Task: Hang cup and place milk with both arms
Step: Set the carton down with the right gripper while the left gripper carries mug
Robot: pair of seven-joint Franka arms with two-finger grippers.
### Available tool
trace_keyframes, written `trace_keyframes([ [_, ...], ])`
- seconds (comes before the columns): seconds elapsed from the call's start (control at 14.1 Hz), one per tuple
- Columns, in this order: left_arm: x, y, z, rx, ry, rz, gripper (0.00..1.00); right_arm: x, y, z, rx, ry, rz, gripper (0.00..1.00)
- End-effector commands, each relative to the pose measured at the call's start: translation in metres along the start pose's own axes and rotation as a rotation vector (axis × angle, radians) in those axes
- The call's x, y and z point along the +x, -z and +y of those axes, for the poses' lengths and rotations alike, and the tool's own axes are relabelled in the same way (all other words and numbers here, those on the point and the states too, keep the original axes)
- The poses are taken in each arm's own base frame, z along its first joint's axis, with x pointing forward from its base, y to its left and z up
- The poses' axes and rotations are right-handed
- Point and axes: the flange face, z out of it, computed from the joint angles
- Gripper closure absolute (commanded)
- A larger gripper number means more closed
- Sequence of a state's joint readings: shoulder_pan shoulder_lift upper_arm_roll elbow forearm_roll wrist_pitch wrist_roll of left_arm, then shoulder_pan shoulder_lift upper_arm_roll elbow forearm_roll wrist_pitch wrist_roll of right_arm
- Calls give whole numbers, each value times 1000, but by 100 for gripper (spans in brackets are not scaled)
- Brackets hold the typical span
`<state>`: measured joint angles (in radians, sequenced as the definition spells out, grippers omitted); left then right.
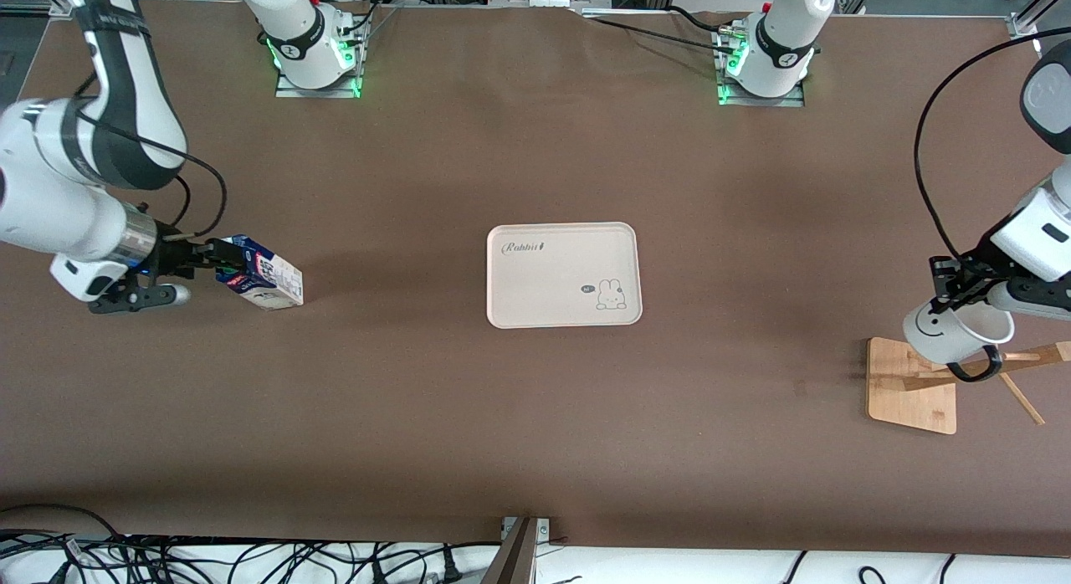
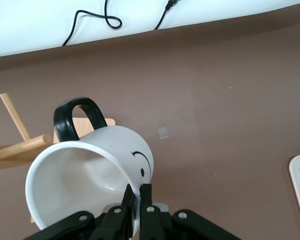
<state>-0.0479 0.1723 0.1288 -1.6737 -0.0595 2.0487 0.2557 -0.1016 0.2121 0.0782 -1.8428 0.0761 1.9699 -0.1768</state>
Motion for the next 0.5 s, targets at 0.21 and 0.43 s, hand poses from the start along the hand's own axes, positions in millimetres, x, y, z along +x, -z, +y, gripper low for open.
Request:
trace_keyframes([
  [0.21, 1, -2, -31, 17, -49, -6, 100, -6, 115, 2, -33, 5, 100, 0],
  [0.43, -6, -11, -54, 34, -49, -28, 100, -8, 144, 2, -17, 2, 139, 0],
])
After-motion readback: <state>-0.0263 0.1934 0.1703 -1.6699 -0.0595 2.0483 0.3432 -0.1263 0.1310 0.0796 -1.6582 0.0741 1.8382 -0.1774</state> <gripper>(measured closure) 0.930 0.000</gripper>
